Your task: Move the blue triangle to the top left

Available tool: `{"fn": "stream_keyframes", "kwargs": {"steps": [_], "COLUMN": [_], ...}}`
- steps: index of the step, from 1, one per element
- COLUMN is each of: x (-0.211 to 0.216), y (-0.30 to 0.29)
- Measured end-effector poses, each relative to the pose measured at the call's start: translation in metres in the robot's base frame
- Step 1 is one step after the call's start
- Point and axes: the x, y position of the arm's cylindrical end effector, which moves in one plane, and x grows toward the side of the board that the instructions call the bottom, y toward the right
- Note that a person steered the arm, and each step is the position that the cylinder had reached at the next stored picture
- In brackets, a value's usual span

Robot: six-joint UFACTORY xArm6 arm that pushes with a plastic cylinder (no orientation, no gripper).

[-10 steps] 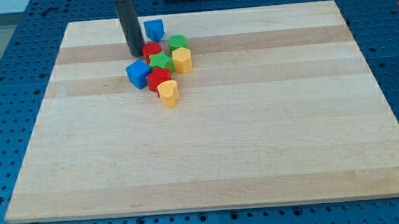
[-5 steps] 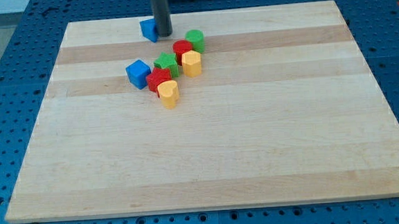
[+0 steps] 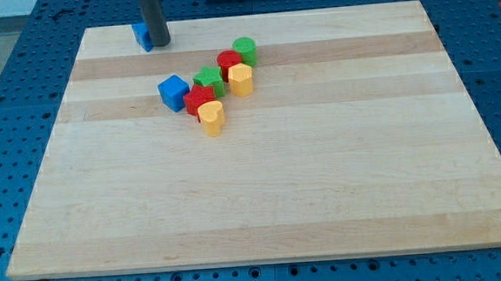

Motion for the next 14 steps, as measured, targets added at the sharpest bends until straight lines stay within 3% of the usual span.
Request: {"fn": "stream_keyframes", "kwargs": {"steps": [5, 7, 11, 14], "x": [0.003, 0.003, -0.048, -0.045], "y": [-0.031, -0.018, -0.005, -0.029]}}
